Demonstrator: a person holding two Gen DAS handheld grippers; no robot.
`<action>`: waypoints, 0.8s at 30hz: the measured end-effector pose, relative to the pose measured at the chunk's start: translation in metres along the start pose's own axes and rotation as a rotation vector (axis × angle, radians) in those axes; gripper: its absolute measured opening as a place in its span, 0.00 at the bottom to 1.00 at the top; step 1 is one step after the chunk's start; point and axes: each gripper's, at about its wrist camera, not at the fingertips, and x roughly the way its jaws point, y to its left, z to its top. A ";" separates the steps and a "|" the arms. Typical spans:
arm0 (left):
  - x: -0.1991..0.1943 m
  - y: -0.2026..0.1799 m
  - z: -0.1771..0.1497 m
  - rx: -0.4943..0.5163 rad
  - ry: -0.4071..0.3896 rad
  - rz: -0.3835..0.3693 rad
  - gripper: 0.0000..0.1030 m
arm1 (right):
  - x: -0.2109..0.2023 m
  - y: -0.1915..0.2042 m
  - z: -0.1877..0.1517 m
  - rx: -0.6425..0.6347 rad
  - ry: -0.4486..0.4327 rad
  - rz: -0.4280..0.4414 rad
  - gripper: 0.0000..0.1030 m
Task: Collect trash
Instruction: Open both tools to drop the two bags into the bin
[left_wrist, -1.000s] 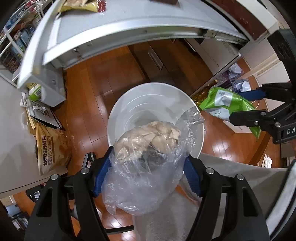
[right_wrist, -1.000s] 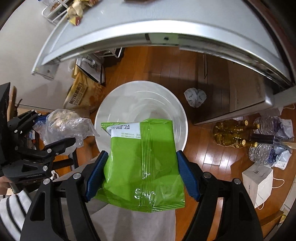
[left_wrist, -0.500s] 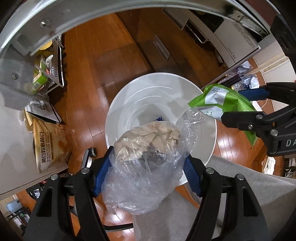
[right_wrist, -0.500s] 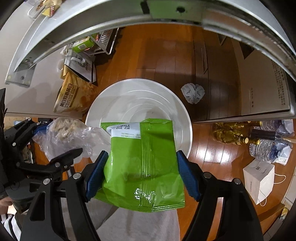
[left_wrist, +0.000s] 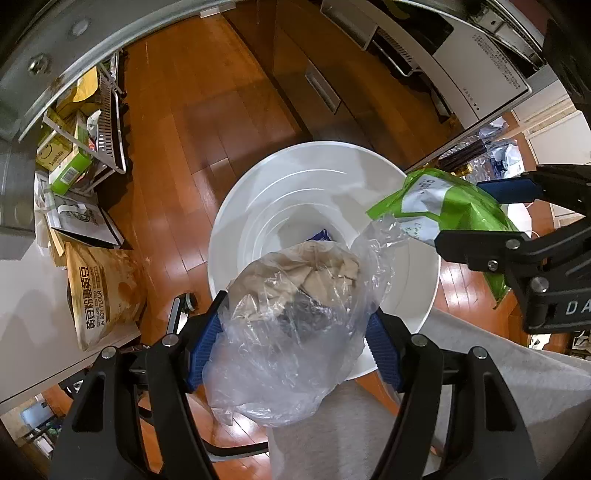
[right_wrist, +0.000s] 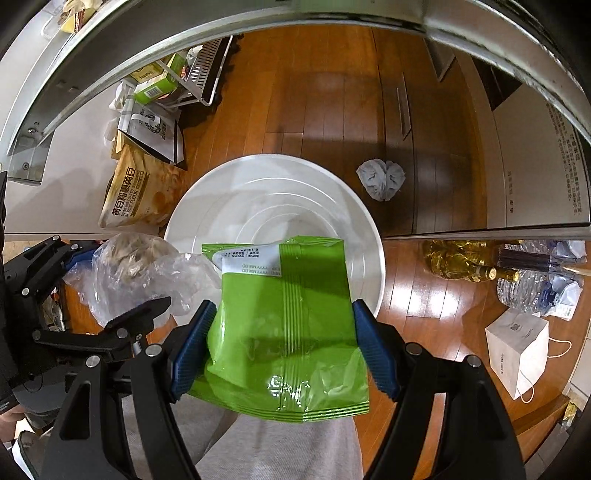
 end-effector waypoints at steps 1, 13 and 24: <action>0.000 0.000 0.000 0.000 -0.001 -0.004 0.69 | 0.000 0.000 0.000 -0.002 -0.002 -0.001 0.71; -0.004 0.000 0.003 0.004 -0.013 -0.011 0.89 | -0.003 0.005 0.004 -0.023 -0.012 -0.011 0.77; -0.001 0.002 0.002 0.002 0.000 -0.018 0.96 | -0.003 0.008 0.003 -0.017 -0.031 0.026 0.96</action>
